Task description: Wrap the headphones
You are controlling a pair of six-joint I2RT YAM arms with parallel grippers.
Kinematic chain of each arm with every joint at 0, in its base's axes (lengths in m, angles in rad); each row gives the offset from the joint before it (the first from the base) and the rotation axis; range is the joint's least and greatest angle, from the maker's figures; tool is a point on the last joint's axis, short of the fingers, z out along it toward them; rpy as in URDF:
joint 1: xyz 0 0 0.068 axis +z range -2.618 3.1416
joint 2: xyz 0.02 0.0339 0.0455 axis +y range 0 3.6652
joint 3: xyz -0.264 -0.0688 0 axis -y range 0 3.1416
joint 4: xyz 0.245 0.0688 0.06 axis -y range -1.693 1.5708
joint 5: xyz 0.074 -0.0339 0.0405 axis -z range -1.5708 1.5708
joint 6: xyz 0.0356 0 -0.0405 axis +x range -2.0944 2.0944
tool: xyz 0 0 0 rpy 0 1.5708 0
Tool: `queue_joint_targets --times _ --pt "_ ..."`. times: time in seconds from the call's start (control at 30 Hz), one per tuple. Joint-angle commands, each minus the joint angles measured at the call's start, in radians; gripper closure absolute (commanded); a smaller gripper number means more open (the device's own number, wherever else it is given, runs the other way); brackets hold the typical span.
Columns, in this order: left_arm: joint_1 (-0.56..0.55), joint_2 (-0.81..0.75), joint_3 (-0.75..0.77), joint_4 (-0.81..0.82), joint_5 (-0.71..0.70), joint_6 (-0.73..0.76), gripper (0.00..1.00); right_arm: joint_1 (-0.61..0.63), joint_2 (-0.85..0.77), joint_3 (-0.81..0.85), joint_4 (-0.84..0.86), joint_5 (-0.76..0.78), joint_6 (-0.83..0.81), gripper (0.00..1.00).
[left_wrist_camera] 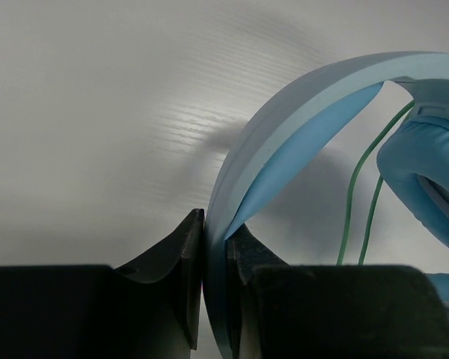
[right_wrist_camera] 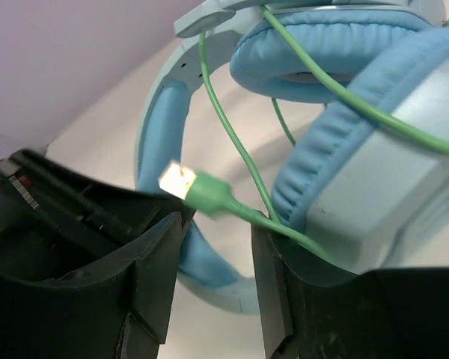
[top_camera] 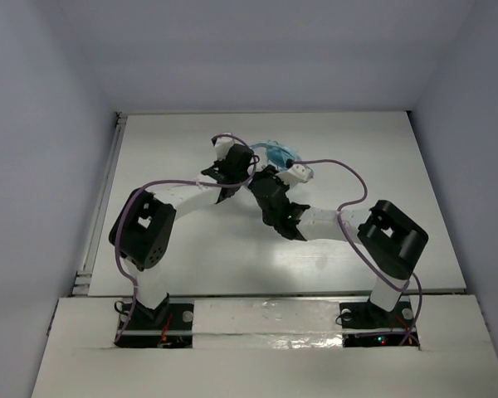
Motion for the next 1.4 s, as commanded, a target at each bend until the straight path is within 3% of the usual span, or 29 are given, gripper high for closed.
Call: queue_joint_targets --times 0.0,0.43,0.63,0.83,0.93,1.0,1.07,1.23,1.33,1.37 --pt "0.015 -0.060 0.066 0.056 0.028 -0.021 1.00 0.017 -0.072 -0.017 0.097 -0.039 -0.032 0.51" --pt "0.047 -0.047 0.051 0.072 0.129 -0.012 1.00 0.031 -0.116 0.166 -0.079 -0.170 -0.164 0.52" --pt "0.066 -0.029 0.051 0.072 0.186 -0.002 1.00 0.001 -0.067 0.359 -0.298 -0.304 -0.203 0.50" --pt "0.085 -0.023 0.043 0.082 0.232 -0.010 1.00 -0.010 -0.052 0.420 -0.336 -0.358 -0.207 0.51" --pt "0.096 -0.041 0.025 0.103 0.211 0.002 1.00 -0.010 -0.107 0.350 -0.291 -0.347 -0.219 0.59" --pt "0.096 -0.040 0.026 0.115 0.200 0.017 1.00 -0.010 -0.191 0.269 -0.233 -0.355 -0.247 0.81" --pt "0.096 -0.002 0.066 0.090 0.187 0.028 1.00 -0.010 -0.283 0.220 -0.218 -0.353 -0.256 0.95" --pt "0.105 0.058 0.100 0.117 0.171 0.048 1.00 -0.010 -0.486 -0.011 -0.201 -0.312 -0.266 0.92" --pt "0.105 0.107 0.119 0.115 0.172 0.056 1.00 -0.010 -0.596 -0.133 -0.236 -0.295 -0.241 0.87" --pt "0.105 0.127 0.123 0.118 0.171 0.057 1.00 -0.010 -0.618 -0.155 -0.257 -0.285 -0.232 0.81"
